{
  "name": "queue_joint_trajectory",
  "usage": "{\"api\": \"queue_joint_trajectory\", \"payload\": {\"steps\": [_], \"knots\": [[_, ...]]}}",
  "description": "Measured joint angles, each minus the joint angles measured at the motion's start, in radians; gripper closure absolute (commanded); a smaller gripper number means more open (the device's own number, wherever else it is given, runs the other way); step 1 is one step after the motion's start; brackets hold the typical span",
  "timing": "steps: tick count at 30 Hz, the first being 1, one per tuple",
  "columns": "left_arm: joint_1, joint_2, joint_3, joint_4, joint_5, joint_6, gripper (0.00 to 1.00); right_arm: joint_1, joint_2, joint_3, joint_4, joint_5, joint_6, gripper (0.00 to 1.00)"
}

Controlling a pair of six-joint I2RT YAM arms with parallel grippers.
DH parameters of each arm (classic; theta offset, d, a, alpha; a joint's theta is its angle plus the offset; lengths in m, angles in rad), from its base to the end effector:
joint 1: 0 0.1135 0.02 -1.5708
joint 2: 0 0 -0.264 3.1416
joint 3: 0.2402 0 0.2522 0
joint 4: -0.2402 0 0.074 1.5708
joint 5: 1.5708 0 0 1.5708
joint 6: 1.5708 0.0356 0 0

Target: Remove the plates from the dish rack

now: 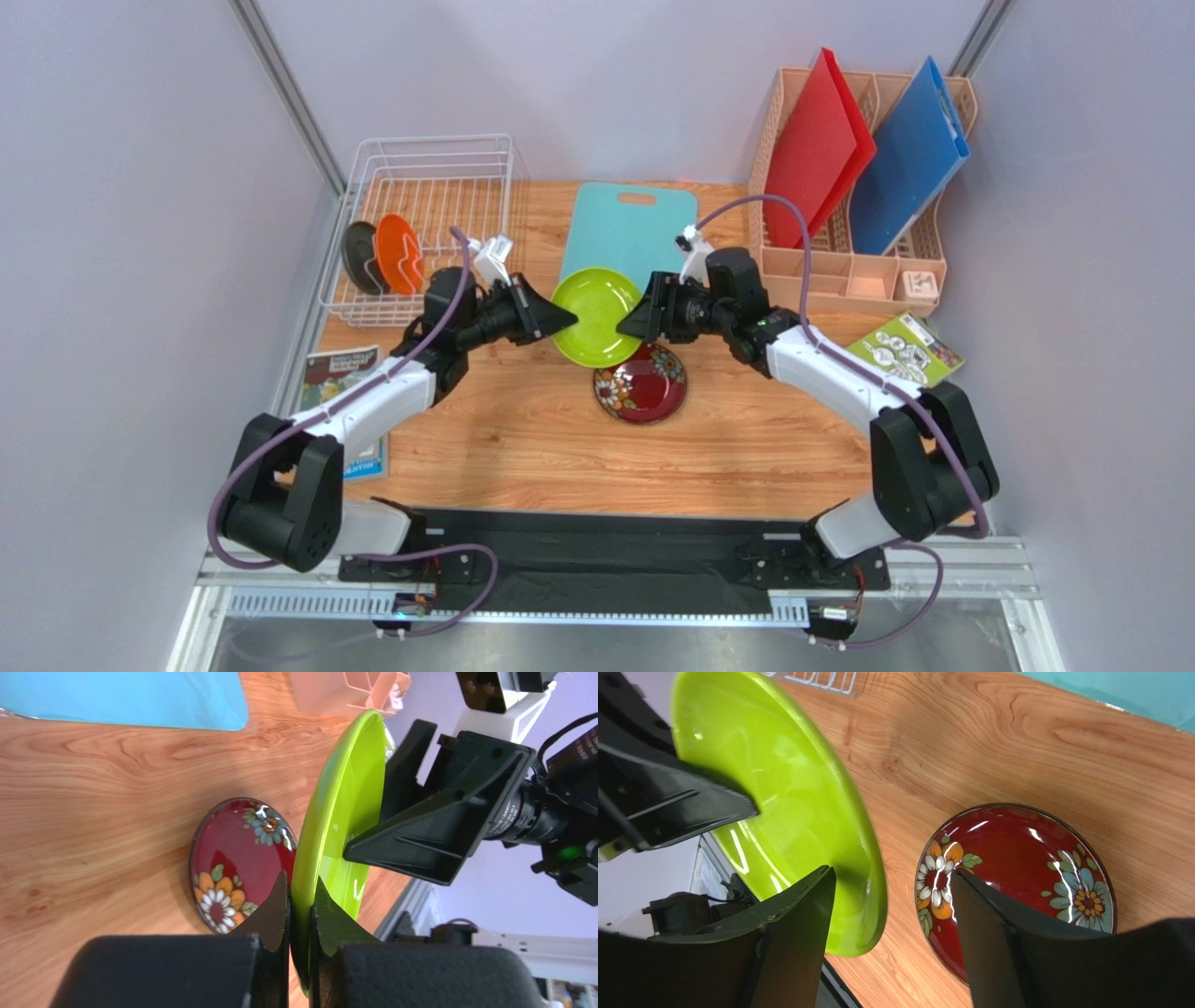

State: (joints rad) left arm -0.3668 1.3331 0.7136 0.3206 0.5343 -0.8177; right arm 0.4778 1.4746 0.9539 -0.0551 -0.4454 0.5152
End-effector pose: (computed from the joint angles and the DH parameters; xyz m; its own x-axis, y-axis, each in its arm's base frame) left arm 0.2662 -0.1217 0.2459 -0.7446 -0.3866 -0.5442 0.3212 0.5071 -0.7998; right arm 0.2824 0.1635 0.2487 -0.7833 0.0951 -0.6143 -0.4021 0.6761 0.6174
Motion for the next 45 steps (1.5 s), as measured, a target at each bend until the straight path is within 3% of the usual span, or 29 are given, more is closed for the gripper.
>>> {"api": "queue_joint_trajectory", "payload": {"steps": [1, 2, 3, 4, 5, 7, 10, 12, 16, 22, 30, 35, 37, 44, 45], "knots": [[-0.003, 0.001, 0.0, 0.008, 0.0, -0.001, 1.0, 0.0, 0.014, 0.0, 0.003, -0.005, 0.006, 0.88], [-0.005, 0.003, -0.002, 0.006, -0.006, 0.002, 1.0, 0.0, 0.025, 0.0, 0.012, -0.019, 0.016, 0.98], [-0.005, 0.007, -0.006, 0.005, -0.015, 0.004, 1.0, 0.0, 0.028, 0.0, 0.021, -0.029, 0.016, 1.0], [-0.002, 0.011, -0.011, -0.001, -0.019, 0.011, 0.75, 0.002, 0.029, 0.0, 0.02, -0.029, 0.028, 1.0], [0.008, 0.012, -0.015, -0.002, -0.009, 0.013, 0.66, -0.002, 0.027, 0.0, 0.021, -0.045, 0.041, 1.0], [0.006, 0.012, -0.015, -0.003, -0.014, 0.023, 0.49, -0.01, 0.021, -0.001, 0.032, -0.062, 0.046, 1.0], [0.001, 0.012, -0.014, -0.017, -0.027, 0.035, 0.38, 0.002, -0.011, -0.006, 0.021, -0.026, 0.021, 1.0], [-0.003, 0.01, -0.008, -0.028, -0.042, 0.045, 0.15, 0.002, -0.031, -0.01, -0.011, 0.013, 0.004, 1.0], [-0.007, -0.012, 0.003, -0.106, -0.113, 0.112, 0.08, -0.031, -0.079, -0.026, -0.104, 0.093, -0.022, 1.0], [-0.007, -0.113, 0.049, -0.28, -0.355, 0.272, 0.01, -0.083, -0.11, -0.039, -0.261, 0.182, -0.069, 1.0], [-0.007, -0.195, 0.137, -0.433, -0.738, 0.449, 0.01, -0.083, -0.046, -0.059, -0.333, 0.178, -0.099, 1.0], [-0.007, -0.194, 0.154, -0.485, -0.848, 0.488, 0.0, -0.083, 0.029, -0.059, -0.333, 0.146, -0.098, 0.99], [-0.007, -0.193, 0.153, -0.495, -0.867, 0.491, 0.0, -0.083, 0.049, -0.059, -0.333, 0.135, -0.097, 0.94], [-0.007, -0.18, 0.153, -0.504, -0.899, 0.507, 0.01, -0.084, 0.076, -0.045, -0.337, 0.084, -0.097, 0.54], [-0.007, -0.175, 0.153, -0.504, -0.904, 0.51, 0.0, -0.084, 0.079, -0.042, -0.346, 0.078, -0.1, 0.53]]}}
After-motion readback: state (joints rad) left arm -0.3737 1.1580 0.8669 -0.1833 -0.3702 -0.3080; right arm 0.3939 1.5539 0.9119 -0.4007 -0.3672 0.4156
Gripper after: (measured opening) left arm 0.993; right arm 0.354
